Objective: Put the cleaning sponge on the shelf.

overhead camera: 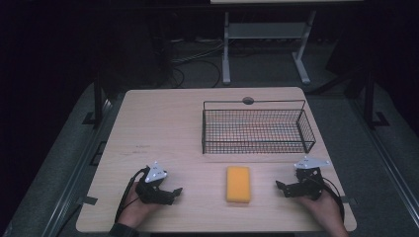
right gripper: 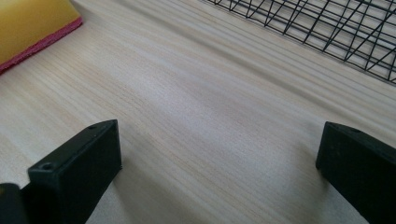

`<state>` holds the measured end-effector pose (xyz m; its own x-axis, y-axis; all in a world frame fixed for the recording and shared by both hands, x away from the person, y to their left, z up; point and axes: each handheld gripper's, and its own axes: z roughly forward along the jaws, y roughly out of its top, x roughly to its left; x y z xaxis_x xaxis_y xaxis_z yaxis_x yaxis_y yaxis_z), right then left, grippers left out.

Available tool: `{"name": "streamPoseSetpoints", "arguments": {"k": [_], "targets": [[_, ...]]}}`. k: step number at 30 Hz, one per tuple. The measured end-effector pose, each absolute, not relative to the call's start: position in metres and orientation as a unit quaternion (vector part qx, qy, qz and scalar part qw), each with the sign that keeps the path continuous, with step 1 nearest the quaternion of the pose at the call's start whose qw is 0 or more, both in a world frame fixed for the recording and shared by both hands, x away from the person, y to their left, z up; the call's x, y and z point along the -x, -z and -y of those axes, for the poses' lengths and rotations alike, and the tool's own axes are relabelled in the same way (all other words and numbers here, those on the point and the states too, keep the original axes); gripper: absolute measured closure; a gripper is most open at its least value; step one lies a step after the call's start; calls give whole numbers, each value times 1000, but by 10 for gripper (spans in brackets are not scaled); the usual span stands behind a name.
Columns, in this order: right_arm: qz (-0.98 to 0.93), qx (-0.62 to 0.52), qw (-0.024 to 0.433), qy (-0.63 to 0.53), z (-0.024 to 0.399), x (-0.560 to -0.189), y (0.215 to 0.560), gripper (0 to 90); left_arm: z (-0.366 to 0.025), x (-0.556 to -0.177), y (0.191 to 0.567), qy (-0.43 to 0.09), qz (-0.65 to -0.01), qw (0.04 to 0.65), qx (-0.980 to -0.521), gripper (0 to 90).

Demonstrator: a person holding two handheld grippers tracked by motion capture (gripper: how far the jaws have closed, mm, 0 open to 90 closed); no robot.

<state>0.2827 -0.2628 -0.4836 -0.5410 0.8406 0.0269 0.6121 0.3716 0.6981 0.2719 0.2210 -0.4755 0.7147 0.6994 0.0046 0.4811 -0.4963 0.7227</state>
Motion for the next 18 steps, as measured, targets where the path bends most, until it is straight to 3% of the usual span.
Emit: {"name": "streamPoseSetpoints", "arguments": {"k": [10,15,17,18], "targets": [[-809,-457,169,-330,261,-281,482,11,-221,-272,476,-151,-347,363,-852,132],[-817,-448,161,-324,256,-278,475,170,-221,-272,476,-151,-346,363,-852,131],[-817,-452,158,-323,256,-276,473,273,-221,-272,476,-151,-346,363,-852,132],[-817,-452,158,-323,256,-276,473,273,-221,-272,476,-151,-346,363,-852,132]]}}
